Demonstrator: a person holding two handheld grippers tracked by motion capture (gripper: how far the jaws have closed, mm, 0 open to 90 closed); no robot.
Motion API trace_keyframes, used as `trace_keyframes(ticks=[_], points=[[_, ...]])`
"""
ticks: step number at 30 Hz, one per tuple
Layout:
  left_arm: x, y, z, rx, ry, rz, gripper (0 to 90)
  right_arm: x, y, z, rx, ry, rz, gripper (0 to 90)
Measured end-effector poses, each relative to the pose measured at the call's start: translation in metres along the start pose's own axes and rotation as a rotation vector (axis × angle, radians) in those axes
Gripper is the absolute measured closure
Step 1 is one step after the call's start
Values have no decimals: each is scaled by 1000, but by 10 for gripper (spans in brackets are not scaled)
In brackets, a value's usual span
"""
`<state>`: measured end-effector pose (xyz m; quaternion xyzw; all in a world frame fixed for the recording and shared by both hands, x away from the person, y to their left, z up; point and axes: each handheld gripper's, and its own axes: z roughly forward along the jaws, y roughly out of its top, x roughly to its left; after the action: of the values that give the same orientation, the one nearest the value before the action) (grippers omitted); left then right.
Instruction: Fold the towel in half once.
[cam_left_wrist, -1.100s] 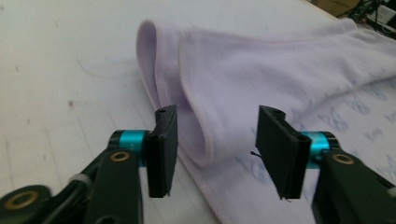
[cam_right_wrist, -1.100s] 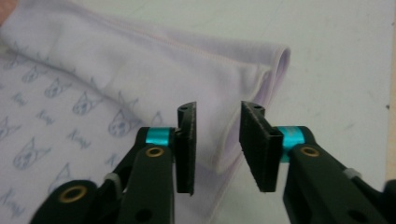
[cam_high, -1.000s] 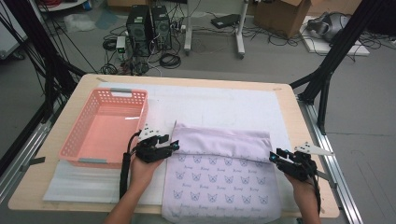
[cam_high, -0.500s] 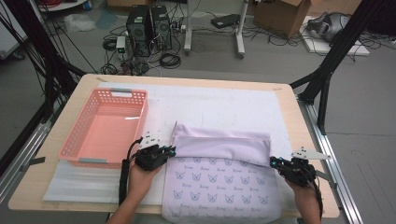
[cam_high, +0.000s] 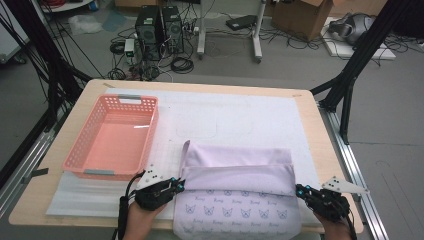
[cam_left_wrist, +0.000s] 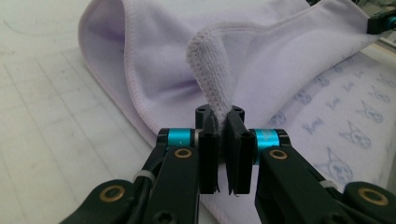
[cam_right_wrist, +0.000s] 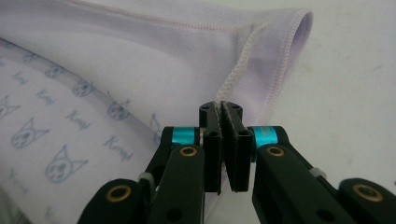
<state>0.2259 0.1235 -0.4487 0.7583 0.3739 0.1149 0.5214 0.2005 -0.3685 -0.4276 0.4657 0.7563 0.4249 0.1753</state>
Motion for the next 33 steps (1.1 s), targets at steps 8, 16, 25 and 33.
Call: trace_keyframes(ticks=[8,16,25,33], points=[[-23,-18,-28,7,-13,5,841,15,-19,-24,11,0,23,869],[-28,-26,-36,-3,1,-1,598,25,-28,-29,26,-44,21,644],[-14,-22,-35,-35,40,-26,462,13,-27,-26,-38,-104,67,631],[1,-11,-25,-67,34,-53,524,-3,-14,-11,-75,-124,96,651]])
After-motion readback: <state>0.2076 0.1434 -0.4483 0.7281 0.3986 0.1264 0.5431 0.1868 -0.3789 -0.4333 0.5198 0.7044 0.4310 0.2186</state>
